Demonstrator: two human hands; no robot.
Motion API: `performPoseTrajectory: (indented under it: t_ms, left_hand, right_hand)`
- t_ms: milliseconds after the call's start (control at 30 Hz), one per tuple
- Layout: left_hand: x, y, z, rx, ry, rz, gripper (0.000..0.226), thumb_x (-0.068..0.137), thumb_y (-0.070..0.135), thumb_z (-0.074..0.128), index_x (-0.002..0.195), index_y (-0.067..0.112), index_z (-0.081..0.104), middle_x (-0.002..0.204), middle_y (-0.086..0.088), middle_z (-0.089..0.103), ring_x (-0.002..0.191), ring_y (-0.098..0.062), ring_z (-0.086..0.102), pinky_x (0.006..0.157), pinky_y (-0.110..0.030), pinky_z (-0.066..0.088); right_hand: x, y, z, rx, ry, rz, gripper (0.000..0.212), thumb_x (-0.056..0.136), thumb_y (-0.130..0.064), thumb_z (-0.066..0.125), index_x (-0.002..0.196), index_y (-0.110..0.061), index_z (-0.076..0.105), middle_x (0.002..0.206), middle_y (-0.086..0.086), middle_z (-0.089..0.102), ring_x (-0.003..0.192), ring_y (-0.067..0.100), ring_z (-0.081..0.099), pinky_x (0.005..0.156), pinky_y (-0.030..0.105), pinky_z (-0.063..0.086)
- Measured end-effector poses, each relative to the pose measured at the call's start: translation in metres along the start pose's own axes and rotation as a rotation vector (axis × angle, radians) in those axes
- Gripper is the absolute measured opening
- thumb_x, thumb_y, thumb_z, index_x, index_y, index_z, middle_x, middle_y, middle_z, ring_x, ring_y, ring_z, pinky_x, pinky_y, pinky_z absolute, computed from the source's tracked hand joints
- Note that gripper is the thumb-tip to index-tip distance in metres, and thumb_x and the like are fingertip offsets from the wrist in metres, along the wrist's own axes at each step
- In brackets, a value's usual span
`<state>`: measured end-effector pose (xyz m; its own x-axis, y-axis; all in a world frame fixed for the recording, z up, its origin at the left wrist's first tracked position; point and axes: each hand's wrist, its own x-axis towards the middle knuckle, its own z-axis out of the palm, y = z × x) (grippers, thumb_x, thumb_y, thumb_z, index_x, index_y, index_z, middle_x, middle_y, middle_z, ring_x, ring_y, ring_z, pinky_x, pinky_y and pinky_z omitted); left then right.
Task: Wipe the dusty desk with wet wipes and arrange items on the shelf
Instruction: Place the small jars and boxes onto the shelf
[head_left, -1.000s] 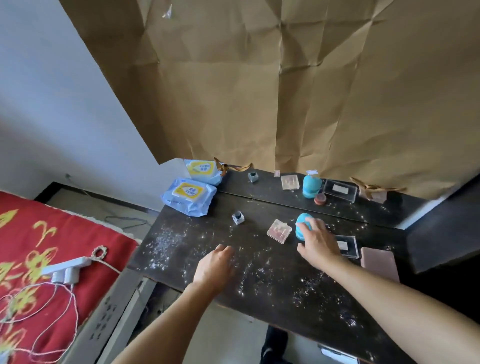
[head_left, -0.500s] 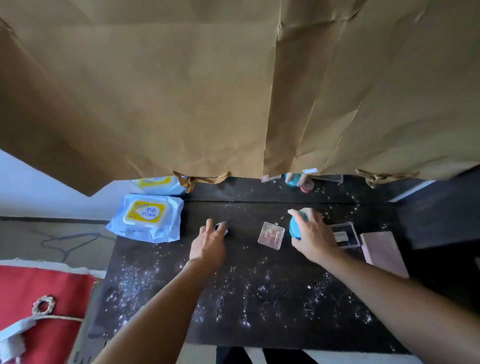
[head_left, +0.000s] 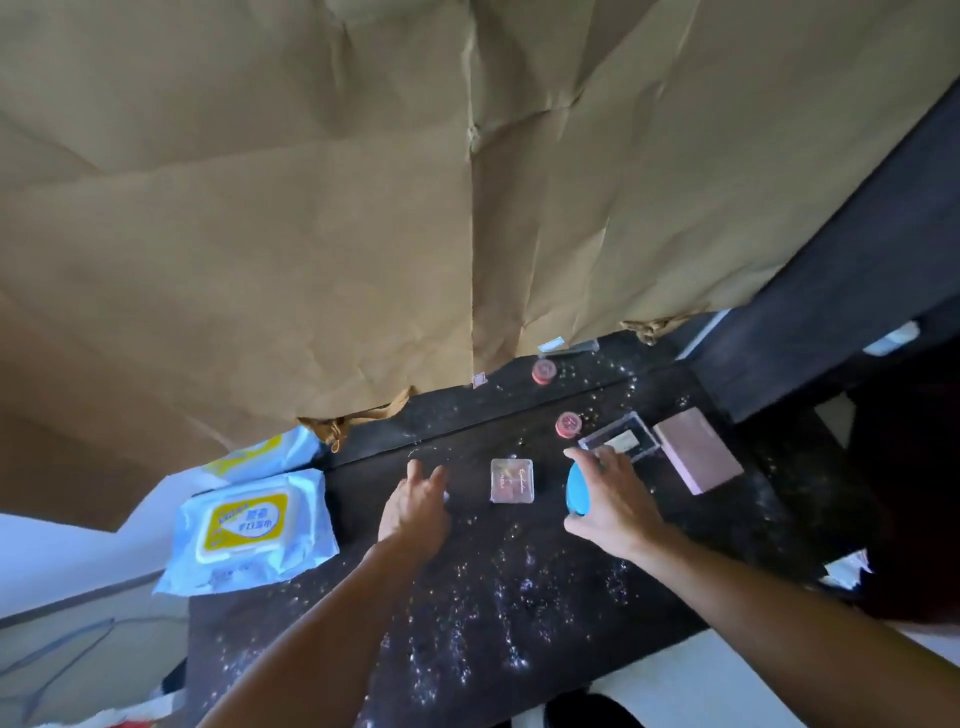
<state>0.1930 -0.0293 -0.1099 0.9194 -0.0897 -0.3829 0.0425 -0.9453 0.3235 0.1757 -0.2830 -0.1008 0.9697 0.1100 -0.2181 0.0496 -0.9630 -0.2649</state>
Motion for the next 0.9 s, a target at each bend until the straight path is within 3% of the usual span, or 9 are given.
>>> performPoseTrajectory:
  t_ms: [200,333,533,733,900]
  left_hand:
    - [-0.006,0.065,-0.018,0.023,-0.005,0.167,0.038,0.087,0.012,0.055,0.124,0.016,0.05,0.124,-0.01,0.045,0.107,-0.03,0.054,0.089,-0.036,0.046]
    - [-0.015,0.125,-0.015,0.066,0.002,0.297,0.044,0.086,0.013,0.054,0.129,0.02,0.047,0.126,-0.008,0.049,0.113,-0.026,0.051,0.094,-0.033,0.045]
    - [-0.034,0.238,0.016,0.058,0.043,0.454,0.039,0.09,0.018,0.054,0.128,0.02,0.048,0.129,-0.006,0.048,0.115,-0.027,0.051,0.095,-0.036,0.045]
    - [-0.048,0.355,0.057,0.045,0.033,0.547,0.031,0.088,0.022,0.056,0.119,0.017,0.054,0.113,-0.008,0.052,0.103,-0.028,0.054,0.086,-0.036,0.044]
    - [-0.044,0.424,0.078,0.043,0.005,0.538,0.038,0.088,0.011,0.054,0.125,0.018,0.05,0.117,-0.007,0.052,0.107,-0.027,0.053,0.087,-0.037,0.047]
  right_hand:
    - [-0.039,0.034,-0.032,0.034,0.045,0.054,0.081,0.06,-0.042,0.073,0.132,-0.024,0.041,0.121,0.004,0.045,0.111,0.023,0.045,0.089,0.031,0.046]
    - [-0.071,0.07,-0.055,0.038,0.082,0.139,0.079,0.066,-0.046,0.073,0.133,-0.028,0.035,0.126,0.001,0.04,0.11,0.017,0.043,0.089,0.025,0.048]
    - [-0.127,0.157,-0.085,0.105,0.083,0.253,0.075,0.069,-0.043,0.073,0.132,-0.03,0.035,0.128,0.0,0.037,0.106,0.019,0.055,0.088,0.023,0.046]
    - [-0.177,0.258,-0.109,0.15,0.09,0.305,0.08,0.066,-0.036,0.071,0.136,-0.029,0.033,0.124,0.002,0.038,0.106,0.022,0.055,0.085,0.029,0.047]
    - [-0.204,0.322,-0.121,0.158,0.12,0.368,0.082,0.067,-0.037,0.071,0.138,-0.03,0.031,0.125,-0.001,0.039,0.111,0.019,0.051,0.084,0.025,0.044]
